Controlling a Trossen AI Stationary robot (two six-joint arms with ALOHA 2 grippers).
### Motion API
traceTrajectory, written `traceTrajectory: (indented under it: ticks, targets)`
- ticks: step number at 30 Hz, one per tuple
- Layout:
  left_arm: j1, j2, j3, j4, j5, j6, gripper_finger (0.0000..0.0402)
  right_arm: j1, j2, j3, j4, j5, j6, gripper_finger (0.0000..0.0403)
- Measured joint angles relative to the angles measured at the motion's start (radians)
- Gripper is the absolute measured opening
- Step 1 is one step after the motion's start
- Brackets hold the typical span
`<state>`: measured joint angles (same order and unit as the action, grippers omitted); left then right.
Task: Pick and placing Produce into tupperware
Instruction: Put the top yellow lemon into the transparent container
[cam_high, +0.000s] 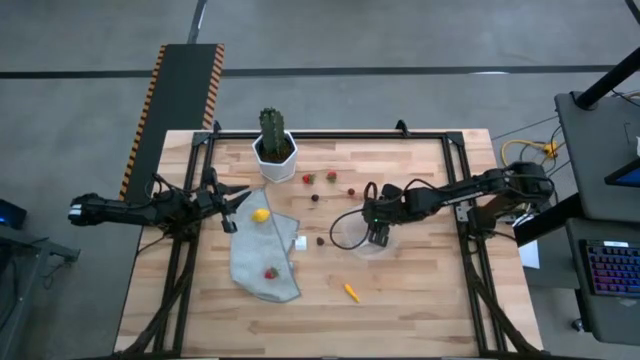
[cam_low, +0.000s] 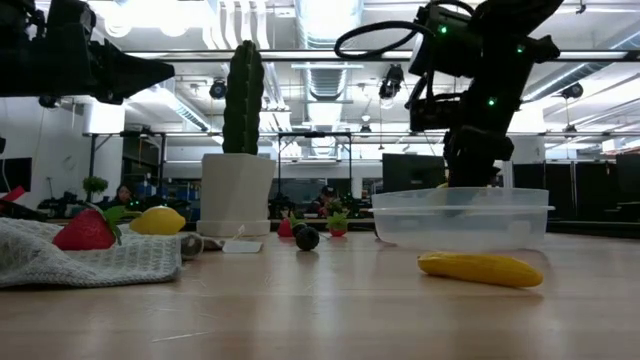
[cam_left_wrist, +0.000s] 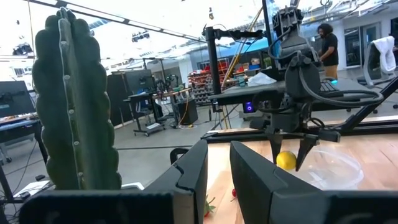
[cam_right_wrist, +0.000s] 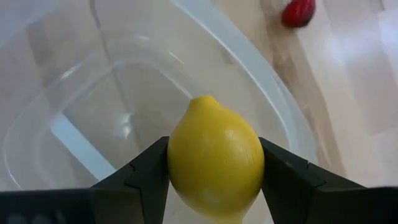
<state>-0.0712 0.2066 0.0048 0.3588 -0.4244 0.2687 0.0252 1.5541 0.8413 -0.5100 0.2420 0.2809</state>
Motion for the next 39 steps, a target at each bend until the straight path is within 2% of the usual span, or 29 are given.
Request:
traceTrajectory:
  ticks: [5,20,28,39]
  targets:
    - [0.000,0.000,0.000,0.000,0.000,0.000,0.0057,-0.002,0.034,0.000,0.006,-0.033,-0.007,0.0196]
    - [0.000,0.000,0.000,-0.001,0.000,0.000,0.0057,-0.013,0.077,0.002,0.023,-0.032,-0.023,0.0196]
    - [0.000,0.001,0.000,0.000,0.000,0.000,0.0057,-0.013,0.073,0.001,0.021,-0.037,-0.005,0.0245]
    - [0.000,0.001,0.000,-0.001,0.000,0.000,0.0057,-0.012,0.058,0.014,0.009,-0.039,-0.002,0.0254]
